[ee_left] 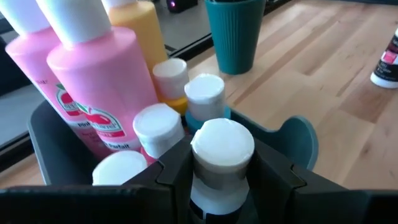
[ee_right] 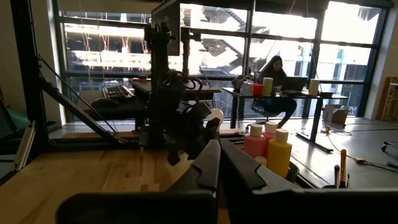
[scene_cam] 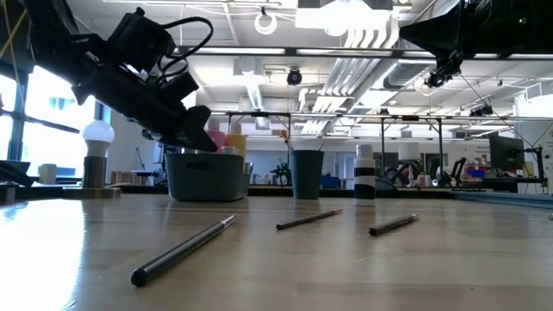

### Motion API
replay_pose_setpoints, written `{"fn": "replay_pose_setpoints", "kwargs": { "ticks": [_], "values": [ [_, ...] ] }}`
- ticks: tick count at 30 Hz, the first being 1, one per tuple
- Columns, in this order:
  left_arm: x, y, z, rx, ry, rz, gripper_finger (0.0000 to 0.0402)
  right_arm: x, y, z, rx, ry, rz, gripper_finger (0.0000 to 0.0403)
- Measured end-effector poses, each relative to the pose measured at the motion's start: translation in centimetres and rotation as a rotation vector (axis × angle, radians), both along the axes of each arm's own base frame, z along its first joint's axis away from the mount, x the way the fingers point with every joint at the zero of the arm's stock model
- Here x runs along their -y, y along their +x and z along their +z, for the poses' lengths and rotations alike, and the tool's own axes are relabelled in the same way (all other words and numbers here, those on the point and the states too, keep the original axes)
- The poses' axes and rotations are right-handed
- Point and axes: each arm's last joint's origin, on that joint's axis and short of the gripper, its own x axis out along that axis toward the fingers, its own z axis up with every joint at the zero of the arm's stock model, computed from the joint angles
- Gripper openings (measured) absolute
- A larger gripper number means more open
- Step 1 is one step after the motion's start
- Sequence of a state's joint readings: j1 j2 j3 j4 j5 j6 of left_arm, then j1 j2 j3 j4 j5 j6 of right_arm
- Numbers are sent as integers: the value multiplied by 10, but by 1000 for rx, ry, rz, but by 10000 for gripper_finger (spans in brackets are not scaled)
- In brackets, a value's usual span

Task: Pick & Place Paint Supplies
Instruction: Put the small white paint bottle into the green bin

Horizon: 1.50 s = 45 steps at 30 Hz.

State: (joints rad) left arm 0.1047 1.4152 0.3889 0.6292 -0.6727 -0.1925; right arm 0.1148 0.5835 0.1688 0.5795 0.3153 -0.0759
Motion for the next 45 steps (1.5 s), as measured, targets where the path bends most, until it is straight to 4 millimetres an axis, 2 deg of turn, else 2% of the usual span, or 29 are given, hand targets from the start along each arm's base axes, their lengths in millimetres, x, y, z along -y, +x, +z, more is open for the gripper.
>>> {"fn": "replay_pose_setpoints", "kwargs": {
  "ticks": [5,26,38,45],
  "values": [
    [-1,1,-5,-6,-9,31,125,0,0,0,0,0,0,2],
    [-1,1,-6,-20,-1,37,129,0,0,0,0,0,0,2],
    [-2,0,-6,-21,17,83,234,0,0,0,0,0,0,2],
    [-2,4,0,-13,31,66,245,0,0,0,0,0,0,2]
  ]
}}
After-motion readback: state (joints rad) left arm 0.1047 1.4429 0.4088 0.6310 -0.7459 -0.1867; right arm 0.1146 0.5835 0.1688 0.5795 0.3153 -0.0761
